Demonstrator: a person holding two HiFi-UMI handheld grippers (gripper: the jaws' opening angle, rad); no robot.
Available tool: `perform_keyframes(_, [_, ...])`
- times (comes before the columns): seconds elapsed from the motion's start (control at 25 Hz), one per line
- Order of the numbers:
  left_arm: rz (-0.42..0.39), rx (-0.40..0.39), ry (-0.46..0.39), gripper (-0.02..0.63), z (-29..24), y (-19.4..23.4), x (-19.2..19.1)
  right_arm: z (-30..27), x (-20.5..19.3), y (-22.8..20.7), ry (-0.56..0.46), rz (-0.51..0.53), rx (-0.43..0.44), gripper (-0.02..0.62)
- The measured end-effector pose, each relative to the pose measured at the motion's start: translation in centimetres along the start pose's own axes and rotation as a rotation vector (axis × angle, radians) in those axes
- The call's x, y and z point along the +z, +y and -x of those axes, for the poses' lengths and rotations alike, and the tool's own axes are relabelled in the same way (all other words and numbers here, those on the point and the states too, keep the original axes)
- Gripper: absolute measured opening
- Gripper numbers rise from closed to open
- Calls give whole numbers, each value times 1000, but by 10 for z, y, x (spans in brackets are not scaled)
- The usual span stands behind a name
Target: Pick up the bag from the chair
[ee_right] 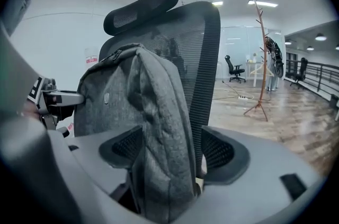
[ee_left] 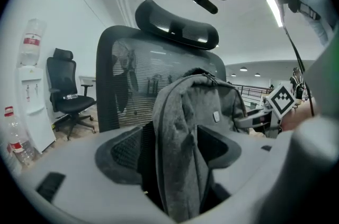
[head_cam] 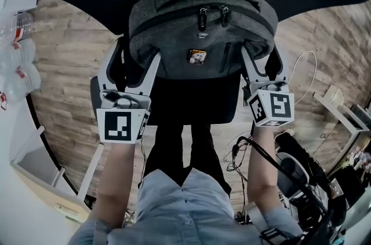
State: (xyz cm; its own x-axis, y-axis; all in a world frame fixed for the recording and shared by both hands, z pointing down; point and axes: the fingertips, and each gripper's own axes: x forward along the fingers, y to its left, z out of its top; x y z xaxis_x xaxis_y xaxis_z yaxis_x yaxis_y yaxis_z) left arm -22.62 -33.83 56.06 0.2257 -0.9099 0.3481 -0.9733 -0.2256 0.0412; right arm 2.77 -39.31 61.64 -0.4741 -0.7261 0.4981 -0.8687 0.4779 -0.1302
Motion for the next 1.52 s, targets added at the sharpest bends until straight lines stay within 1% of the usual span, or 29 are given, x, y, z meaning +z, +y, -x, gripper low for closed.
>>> perform_keyframes(0.16, [-6, -58, 4, 324, -11, -4, -1, -12, 2, 2, -1, 25, 43, 334])
perform_keyframes(0.24, [18, -88, 15, 324, -18, -11, 0, -16, 5, 4, -1, 37, 78, 334])
perform_keyframes(0.32, [33, -95, 19, 324, -24, -13, 1, -19, 7, 3, 0, 39, 105, 334])
perform_keyframes(0.4, [25, -84, 11, 317, -29, -11, 2, -21, 8, 3, 1, 43, 119, 334])
perform_keyframes(0.48, [21, -64, 4, 288, -31, -9, 1, -23, 7, 5, 5, 51, 130, 333])
perform_keyframes(0.56, [23, -47, 5, 271, -32, -10, 0, -23, 6, 7, 8, 63, 141, 307])
perform_keyframes(0.68, [21, -33, 7, 250, -31, -11, -1, -22, 6, 8, 12, 69, 155, 286])
perform_keyframes(0.88, [33, -4, 8, 219, -24, -10, -1, -14, 4, 18, 24, 67, 148, 226])
perform_keyframes(1.04, [-8, 8, 3, 192, -11, -15, -4, -2, 1, 25, 24, 72, 137, 175])
perform_keyframes(1.24, [-4, 31, 8, 167, 15, -23, -8, 23, -8, 38, 27, 74, 120, 146])
perform_keyframes(1.4, [-30, 48, 3, 158, 32, -28, -6, 41, -8, 49, 11, 78, 121, 123])
perform_keyframes(1.52, [-52, 58, -16, 156, 44, -30, 4, 55, 0, 56, -13, 83, 130, 115])
